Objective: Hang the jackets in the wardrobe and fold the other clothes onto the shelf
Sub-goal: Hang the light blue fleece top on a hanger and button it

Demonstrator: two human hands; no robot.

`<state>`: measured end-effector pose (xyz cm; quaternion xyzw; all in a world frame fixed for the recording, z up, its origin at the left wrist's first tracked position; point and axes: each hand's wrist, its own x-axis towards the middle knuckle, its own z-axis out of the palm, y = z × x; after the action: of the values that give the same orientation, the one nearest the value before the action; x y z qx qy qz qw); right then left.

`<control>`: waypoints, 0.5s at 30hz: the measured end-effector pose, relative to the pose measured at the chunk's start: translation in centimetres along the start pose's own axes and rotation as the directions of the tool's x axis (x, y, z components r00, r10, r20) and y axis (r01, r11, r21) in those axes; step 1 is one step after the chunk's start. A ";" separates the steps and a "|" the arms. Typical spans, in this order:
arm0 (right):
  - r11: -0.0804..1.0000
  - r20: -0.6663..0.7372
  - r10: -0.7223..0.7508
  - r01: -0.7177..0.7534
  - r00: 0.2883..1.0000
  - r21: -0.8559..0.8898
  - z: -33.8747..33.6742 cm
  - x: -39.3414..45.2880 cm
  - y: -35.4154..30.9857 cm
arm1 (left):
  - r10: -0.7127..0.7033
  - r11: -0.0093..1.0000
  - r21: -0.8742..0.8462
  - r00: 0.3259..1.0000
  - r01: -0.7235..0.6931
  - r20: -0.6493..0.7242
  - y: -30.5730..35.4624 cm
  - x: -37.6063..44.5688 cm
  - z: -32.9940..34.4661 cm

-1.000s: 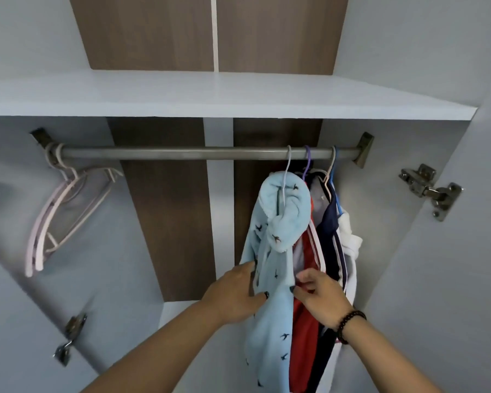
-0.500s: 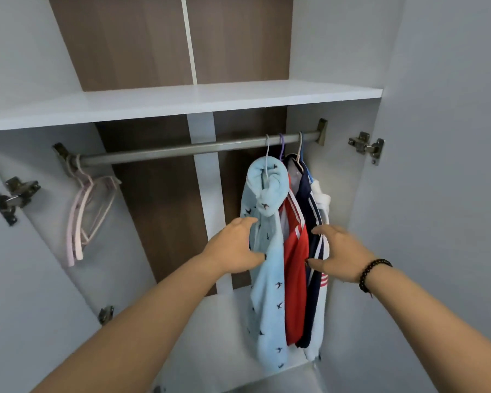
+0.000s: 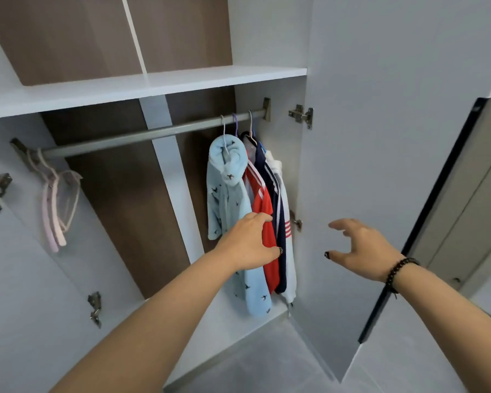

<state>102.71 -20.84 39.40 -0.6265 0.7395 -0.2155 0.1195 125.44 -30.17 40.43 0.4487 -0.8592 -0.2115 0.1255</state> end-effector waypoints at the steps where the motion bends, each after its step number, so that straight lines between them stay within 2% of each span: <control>1: 1.000 -0.012 0.016 -0.016 1.000 0.002 -0.3 -0.9 0.5 | 0.018 1.000 -0.002 1.000 -0.018 0.009 0.7 -0.1 0.4; 9: 0.983 -0.092 0.184 -0.182 0.979 0.020 -2.7 -8.2 5.9 | 0.186 0.982 -0.010 0.977 -0.186 0.099 7.6 -0.2 5.5; 15: 0.939 -0.111 0.344 -0.342 0.932 0.039 -5.0 -15.5 11.6 | 0.295 0.955 -0.050 0.929 -0.292 0.224 15.4 -0.6 11.1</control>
<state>93.17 -3.46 36.89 -0.4732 0.8410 -0.2343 0.1182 110.26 -19.13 38.00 0.2870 -0.9236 -0.2472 0.0594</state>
